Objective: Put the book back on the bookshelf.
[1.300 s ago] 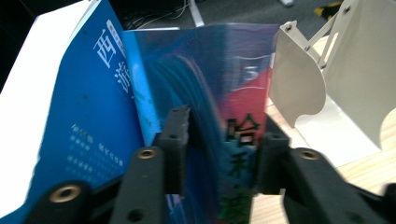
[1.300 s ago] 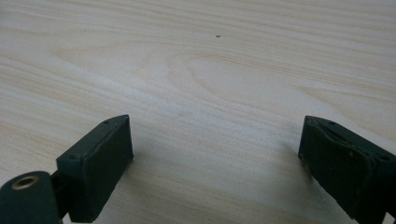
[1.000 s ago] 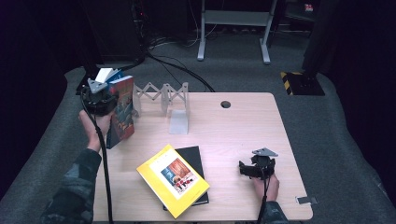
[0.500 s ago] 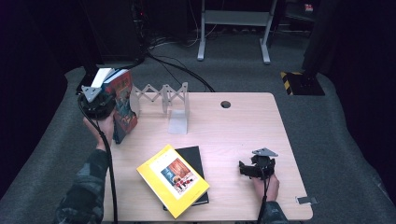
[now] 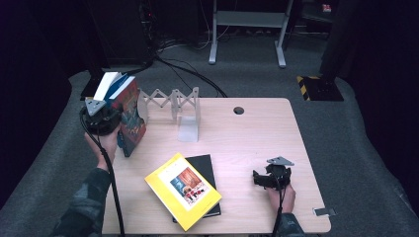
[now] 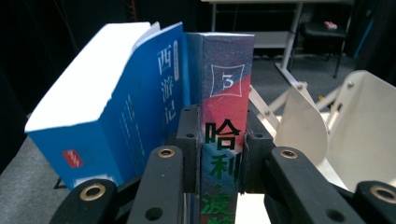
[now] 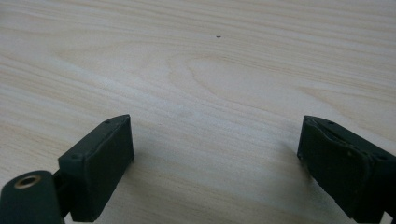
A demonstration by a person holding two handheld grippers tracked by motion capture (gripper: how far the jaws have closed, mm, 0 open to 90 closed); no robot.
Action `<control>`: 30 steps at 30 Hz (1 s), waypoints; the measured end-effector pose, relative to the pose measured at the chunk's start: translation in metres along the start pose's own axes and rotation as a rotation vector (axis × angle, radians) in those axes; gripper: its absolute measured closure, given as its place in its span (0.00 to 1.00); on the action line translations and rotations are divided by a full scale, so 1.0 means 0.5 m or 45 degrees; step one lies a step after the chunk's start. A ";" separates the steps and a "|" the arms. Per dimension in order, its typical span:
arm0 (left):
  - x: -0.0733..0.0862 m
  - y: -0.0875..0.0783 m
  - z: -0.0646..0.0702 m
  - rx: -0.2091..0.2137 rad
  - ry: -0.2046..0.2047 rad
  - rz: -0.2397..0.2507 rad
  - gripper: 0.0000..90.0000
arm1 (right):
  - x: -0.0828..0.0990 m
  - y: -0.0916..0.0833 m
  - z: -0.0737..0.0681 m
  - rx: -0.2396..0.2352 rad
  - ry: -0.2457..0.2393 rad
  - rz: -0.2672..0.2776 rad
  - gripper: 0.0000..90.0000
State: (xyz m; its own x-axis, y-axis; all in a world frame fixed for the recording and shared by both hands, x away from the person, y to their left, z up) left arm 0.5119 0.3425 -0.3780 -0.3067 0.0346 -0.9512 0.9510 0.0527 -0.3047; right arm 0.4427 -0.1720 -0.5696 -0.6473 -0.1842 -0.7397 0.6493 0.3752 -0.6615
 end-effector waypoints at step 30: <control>-0.001 0.003 0.000 0.036 0.141 -0.193 0.61 | 0.001 -0.001 0.001 0.002 -0.007 -0.001 0.12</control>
State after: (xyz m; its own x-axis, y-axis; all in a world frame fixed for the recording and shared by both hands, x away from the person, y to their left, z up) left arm 0.5135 0.3424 -0.3779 -0.4473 0.1381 -0.8837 0.8940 0.0377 -0.4466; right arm 0.4424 -0.1727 -0.5695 -0.6454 -0.1893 -0.7400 0.6496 0.3736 -0.6621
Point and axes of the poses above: each handheld gripper's, and its own axes: y roughly forward along the jaws, x roughly out of its underside, z roughly to its right, the point moved 6 cm from there along y, roughly forward along the jaws, and after that the axes turned 10 degrees about -x, right-handed, at the moved point
